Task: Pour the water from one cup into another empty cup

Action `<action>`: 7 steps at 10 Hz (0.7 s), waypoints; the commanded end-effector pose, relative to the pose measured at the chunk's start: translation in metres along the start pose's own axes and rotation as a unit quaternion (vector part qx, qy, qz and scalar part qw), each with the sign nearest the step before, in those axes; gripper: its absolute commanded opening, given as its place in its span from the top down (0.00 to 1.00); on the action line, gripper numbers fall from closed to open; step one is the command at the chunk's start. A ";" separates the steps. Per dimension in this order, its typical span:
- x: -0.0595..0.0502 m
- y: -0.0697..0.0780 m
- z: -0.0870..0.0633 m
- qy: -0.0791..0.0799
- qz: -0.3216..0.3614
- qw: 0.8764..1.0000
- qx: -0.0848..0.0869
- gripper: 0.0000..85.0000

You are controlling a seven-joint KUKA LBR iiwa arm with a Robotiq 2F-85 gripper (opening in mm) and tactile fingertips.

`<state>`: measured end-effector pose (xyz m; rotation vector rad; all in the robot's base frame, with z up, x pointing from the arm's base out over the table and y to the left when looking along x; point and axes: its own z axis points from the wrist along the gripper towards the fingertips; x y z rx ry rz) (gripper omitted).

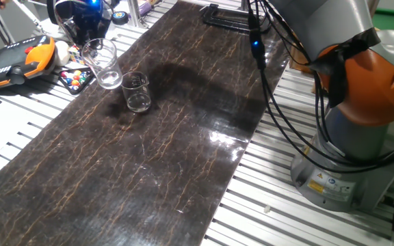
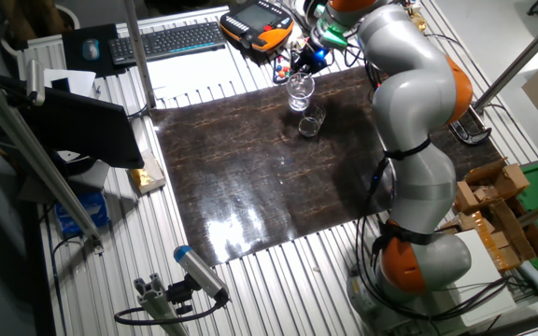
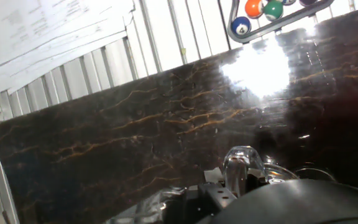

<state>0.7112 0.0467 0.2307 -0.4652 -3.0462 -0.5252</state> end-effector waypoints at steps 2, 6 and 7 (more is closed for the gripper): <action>0.000 0.000 0.000 -0.009 0.009 1.000 0.004 0.99; -0.009 -0.009 -0.017 -0.009 0.010 1.000 0.013 0.99; -0.014 -0.016 -0.027 -0.009 0.008 1.000 0.013 0.99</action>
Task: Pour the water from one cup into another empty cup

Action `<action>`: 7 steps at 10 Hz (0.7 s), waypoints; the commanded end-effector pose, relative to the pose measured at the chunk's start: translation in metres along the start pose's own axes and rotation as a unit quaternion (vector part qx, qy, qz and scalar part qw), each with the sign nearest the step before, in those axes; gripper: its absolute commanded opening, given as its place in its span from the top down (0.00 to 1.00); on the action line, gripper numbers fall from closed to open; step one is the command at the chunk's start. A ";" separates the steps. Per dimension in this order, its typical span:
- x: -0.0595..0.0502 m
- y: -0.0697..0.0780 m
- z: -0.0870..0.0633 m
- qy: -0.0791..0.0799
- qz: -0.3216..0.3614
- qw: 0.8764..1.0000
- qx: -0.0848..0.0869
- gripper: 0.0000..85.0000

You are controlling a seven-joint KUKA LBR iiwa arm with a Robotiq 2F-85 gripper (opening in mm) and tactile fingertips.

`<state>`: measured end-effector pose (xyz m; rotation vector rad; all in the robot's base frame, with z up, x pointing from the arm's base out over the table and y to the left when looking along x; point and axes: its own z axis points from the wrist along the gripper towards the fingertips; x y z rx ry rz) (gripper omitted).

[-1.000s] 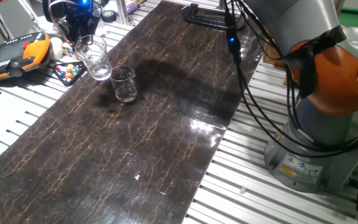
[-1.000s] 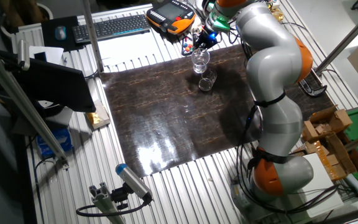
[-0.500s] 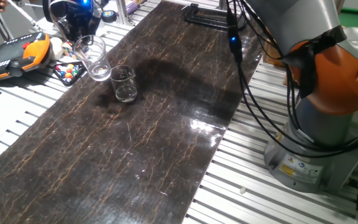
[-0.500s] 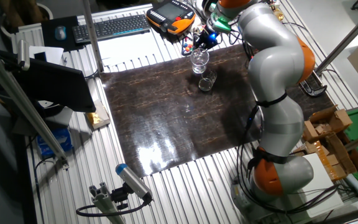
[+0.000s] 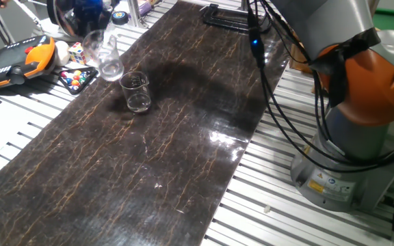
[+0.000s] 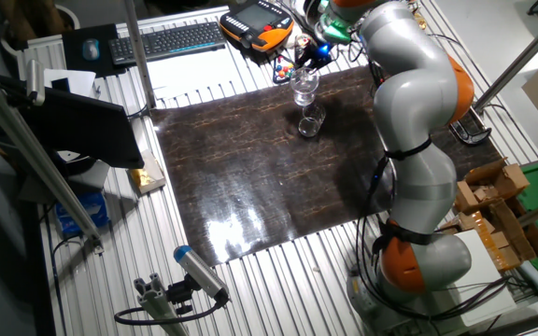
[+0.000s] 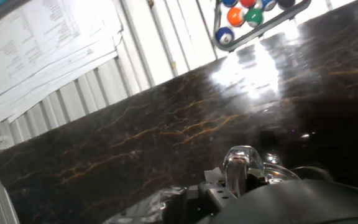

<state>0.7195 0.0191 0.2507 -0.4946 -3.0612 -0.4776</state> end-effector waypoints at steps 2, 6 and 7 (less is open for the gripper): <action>-0.010 -0.017 -0.015 -0.003 -0.013 1.000 0.011 0.99; -0.019 -0.049 -0.022 -0.038 -0.026 0.998 0.039 0.99; -0.018 -0.052 -0.025 -0.054 -0.025 0.997 0.051 0.99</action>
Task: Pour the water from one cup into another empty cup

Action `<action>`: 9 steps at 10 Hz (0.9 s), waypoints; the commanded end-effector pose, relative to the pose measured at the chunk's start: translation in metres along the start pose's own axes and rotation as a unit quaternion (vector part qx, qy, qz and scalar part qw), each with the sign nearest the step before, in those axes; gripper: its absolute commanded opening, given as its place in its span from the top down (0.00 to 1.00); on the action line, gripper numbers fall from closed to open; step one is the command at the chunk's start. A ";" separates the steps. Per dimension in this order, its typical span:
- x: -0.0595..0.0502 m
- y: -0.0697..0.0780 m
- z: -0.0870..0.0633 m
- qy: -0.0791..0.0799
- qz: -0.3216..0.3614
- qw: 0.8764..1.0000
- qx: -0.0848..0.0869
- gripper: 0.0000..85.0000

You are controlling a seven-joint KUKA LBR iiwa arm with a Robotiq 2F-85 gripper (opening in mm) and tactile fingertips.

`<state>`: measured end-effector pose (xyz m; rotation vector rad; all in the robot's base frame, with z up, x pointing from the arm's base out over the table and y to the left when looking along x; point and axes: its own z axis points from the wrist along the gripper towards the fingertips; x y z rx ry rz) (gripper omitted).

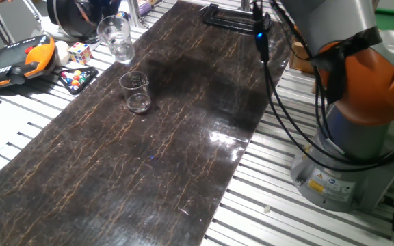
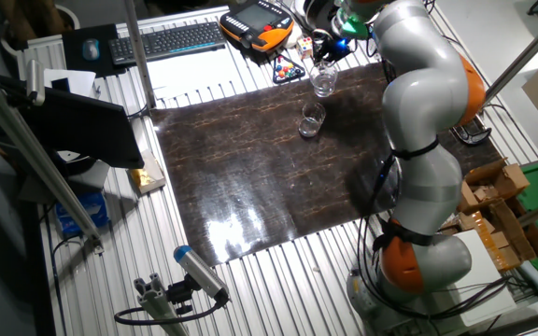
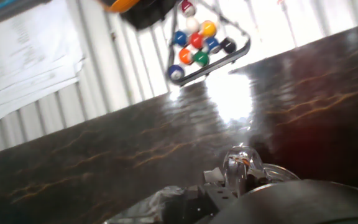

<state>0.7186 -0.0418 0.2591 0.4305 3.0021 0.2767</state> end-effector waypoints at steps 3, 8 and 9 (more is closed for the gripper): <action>0.002 -0.003 -0.003 -0.020 0.029 0.999 0.018 0.99; 0.004 -0.008 -0.007 -0.039 0.083 0.994 0.059 0.99; 0.004 -0.009 -0.007 -0.040 0.091 0.993 0.064 0.99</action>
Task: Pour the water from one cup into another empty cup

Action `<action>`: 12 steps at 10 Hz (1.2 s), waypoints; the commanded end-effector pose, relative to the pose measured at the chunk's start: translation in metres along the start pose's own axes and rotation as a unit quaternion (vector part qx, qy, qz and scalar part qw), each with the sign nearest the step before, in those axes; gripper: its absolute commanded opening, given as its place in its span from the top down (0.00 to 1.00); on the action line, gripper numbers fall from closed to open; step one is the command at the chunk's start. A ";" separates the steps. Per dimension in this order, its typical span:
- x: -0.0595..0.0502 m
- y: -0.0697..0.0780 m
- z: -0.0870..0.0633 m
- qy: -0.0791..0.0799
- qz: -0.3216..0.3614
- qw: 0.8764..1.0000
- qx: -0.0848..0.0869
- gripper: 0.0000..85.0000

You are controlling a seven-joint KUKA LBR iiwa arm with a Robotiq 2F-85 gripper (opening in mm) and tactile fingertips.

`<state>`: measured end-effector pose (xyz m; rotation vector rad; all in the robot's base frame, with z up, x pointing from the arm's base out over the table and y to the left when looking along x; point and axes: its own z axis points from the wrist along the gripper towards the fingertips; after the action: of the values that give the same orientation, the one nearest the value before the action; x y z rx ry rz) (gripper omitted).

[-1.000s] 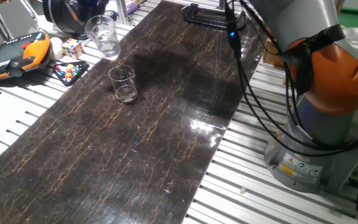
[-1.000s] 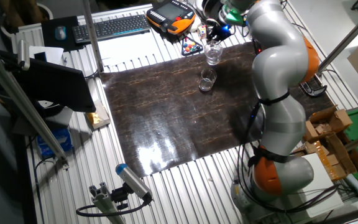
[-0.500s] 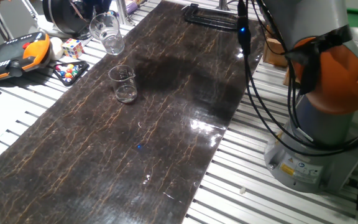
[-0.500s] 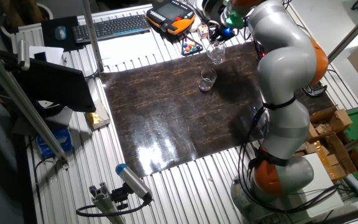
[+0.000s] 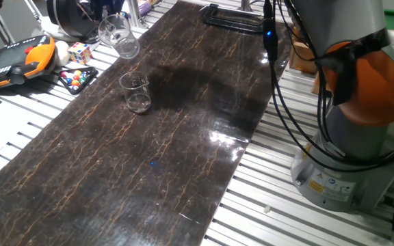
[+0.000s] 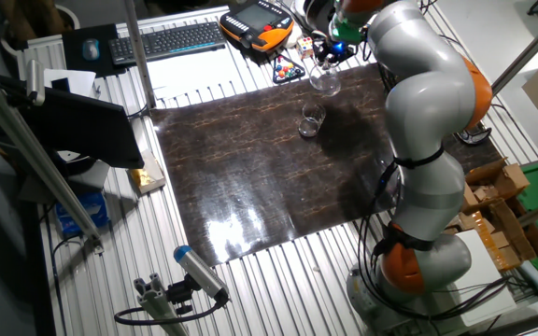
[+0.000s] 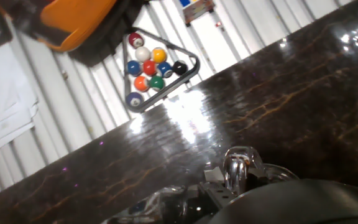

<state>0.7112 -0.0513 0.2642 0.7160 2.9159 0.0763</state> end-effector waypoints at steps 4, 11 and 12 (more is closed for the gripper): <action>0.001 -0.004 -0.002 0.001 0.036 0.999 0.017 0.99; -0.001 -0.020 0.005 -0.016 0.042 0.998 0.034 0.99; -0.001 -0.021 0.006 -0.016 0.042 0.998 0.037 0.99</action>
<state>0.7032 -0.0708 0.2562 0.8444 2.8701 -0.0339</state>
